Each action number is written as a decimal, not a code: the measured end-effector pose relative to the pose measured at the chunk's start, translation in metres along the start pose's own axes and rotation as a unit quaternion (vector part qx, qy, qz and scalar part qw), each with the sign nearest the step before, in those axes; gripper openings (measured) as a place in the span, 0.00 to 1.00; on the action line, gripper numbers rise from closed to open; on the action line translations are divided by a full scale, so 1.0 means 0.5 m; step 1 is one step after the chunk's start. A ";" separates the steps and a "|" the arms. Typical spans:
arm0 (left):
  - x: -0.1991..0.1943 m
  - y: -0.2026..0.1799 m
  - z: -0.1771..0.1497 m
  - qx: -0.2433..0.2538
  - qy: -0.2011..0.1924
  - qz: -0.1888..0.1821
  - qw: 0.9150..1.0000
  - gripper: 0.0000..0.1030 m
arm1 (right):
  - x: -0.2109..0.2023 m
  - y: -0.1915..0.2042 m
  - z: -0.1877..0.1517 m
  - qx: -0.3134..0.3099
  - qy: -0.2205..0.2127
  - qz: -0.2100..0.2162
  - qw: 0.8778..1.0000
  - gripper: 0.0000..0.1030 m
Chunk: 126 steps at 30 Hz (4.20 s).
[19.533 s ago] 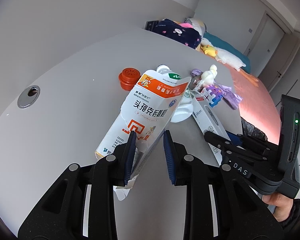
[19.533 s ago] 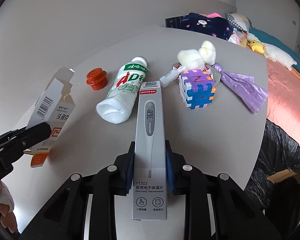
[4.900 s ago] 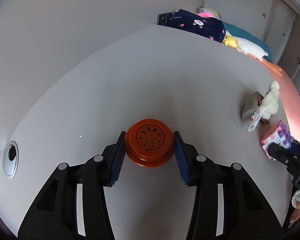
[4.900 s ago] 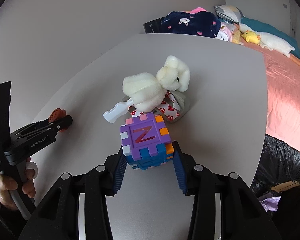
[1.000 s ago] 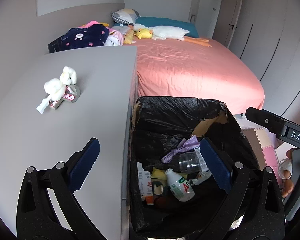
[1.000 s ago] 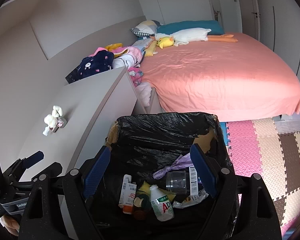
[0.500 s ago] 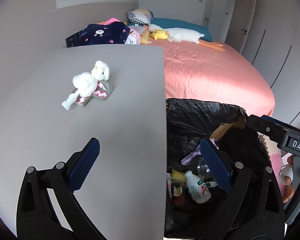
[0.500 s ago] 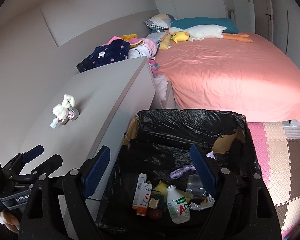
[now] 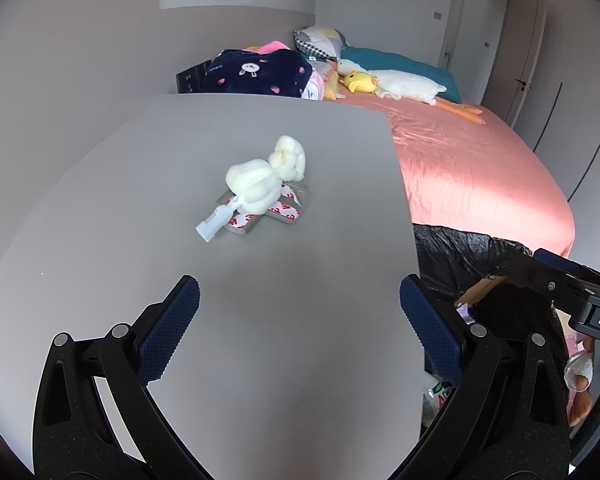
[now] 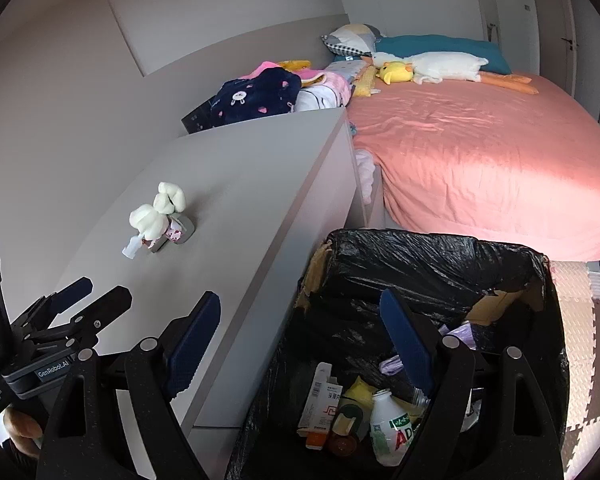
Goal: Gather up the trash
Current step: 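Move both tools back toward the white plush toy on the desk, then grasp the white plush toy with the left tool while the right tool approaches the heart-print box, then grasp the grey heart-print box with the right tool, then carry the plush toy and heart-print box over the trash bin with both tools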
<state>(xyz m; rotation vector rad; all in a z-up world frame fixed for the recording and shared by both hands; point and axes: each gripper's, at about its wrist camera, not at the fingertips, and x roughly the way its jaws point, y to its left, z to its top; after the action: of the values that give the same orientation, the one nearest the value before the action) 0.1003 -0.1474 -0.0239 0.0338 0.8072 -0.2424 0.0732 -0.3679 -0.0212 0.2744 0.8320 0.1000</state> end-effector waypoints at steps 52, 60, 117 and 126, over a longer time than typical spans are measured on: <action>0.102 0.135 0.121 0.007 -0.047 0.055 0.997 0.26 | 0.196 0.146 0.088 -0.055 0.045 0.034 0.997 0.80; 0.081 0.189 0.126 -0.027 -0.047 0.064 0.996 0.26 | 0.241 0.221 0.089 -0.093 0.061 0.047 0.993 0.80; 0.004 0.086 0.104 -0.020 -0.028 0.018 0.999 0.26 | 0.123 0.181 0.069 -0.083 0.048 0.083 0.992 0.17; -0.035 0.025 0.071 -0.012 -0.028 0.001 1.000 0.26 | 0.055 0.138 0.041 -0.074 0.035 0.074 0.994 0.17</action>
<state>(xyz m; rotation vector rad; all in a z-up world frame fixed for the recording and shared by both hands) 0.1167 -0.1358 0.0127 0.0053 0.7550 -0.2306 0.1082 -0.3004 -0.0084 0.1931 0.8689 0.3103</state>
